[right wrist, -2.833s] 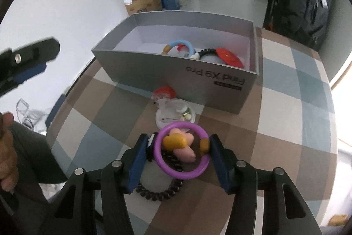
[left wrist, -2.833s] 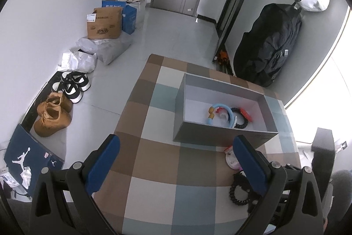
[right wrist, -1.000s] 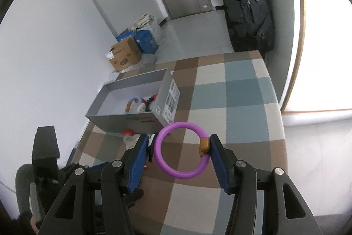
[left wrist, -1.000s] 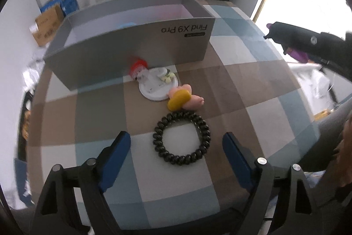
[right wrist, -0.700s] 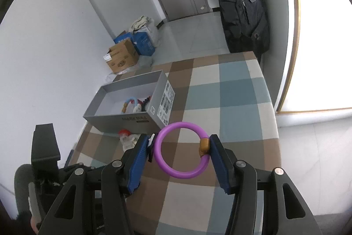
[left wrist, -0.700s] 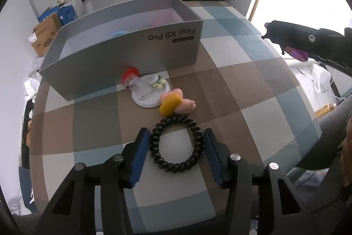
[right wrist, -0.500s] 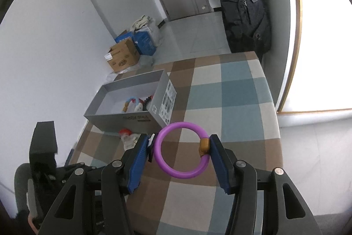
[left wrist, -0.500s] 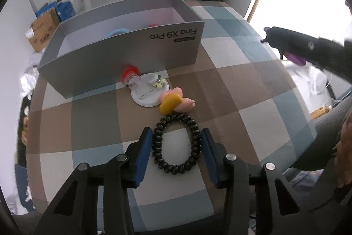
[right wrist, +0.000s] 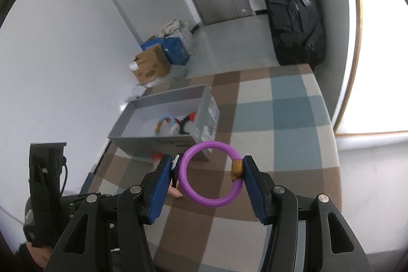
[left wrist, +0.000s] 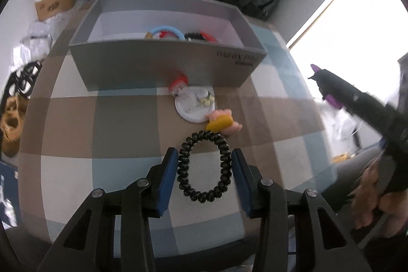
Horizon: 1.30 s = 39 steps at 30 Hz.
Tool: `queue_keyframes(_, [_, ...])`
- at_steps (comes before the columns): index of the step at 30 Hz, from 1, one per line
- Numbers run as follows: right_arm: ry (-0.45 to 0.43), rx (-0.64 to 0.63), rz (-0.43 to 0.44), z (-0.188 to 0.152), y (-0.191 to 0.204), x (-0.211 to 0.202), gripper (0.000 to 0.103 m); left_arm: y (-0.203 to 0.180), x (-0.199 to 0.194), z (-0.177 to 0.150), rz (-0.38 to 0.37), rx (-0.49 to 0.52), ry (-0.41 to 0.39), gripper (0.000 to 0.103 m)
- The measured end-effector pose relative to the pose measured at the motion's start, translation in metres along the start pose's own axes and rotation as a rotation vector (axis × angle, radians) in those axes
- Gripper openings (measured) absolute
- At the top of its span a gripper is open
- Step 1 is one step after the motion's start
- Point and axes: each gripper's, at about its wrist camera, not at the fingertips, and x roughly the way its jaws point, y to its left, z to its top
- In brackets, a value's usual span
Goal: Organize jewelry
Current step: 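Grasp the black coiled hair tie with the left gripper while the right gripper holds the ring, then lower the ring and hair tie into the grey box and open both grippers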
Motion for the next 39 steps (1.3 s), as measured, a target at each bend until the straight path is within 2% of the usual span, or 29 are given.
queue_keyframes(3, [-0.033, -0.031, 0.025, 0.004, 0.006, 0.000, 0.054, 0.003, -0.012, 0.006, -0.048, -0.028, -0.042, 0.037])
queue_keyframes(7, [-0.054, -0.040, 0.054, 0.015, 0.013, 0.005, 0.054, 0.008, -0.026, 0.017, -0.077, -0.052, -0.115, 0.037])
queue_keyframes(12, [-0.068, -0.080, 0.078, 0.026, 0.024, 0.014, 0.054, 0.014, -0.036, 0.038, -0.052, -0.062, -0.206, 0.037])
queue_keyframes(18, [-0.058, -0.103, 0.113, 0.040, 0.033, 0.026, 0.054, 0.021, -0.041, 0.063, -0.018, -0.040, -0.255, 0.037])
queue_keyframes(22, [-0.061, -0.130, 0.135, 0.052, 0.040, 0.034, 0.054, 0.020, -0.037, 0.074, 0.013, -0.003, -0.263, 0.037])
queue_keyframes(25, [-0.058, -0.146, 0.139, 0.060, 0.042, 0.044, 0.054, 0.024, -0.030, 0.081, -0.002, -0.016, -0.253, 0.037])
queue_keyframes(30, [-0.038, -0.139, 0.159, 0.069, 0.041, 0.062, 0.054, 0.028, -0.018, 0.086, 0.053, -0.015, -0.254, 0.037])
queue_keyframes(39, [-0.015, -0.141, 0.188, 0.076, 0.034, 0.089, 0.054, 0.040, -0.009, 0.102, 0.024, -0.051, -0.246, 0.037])
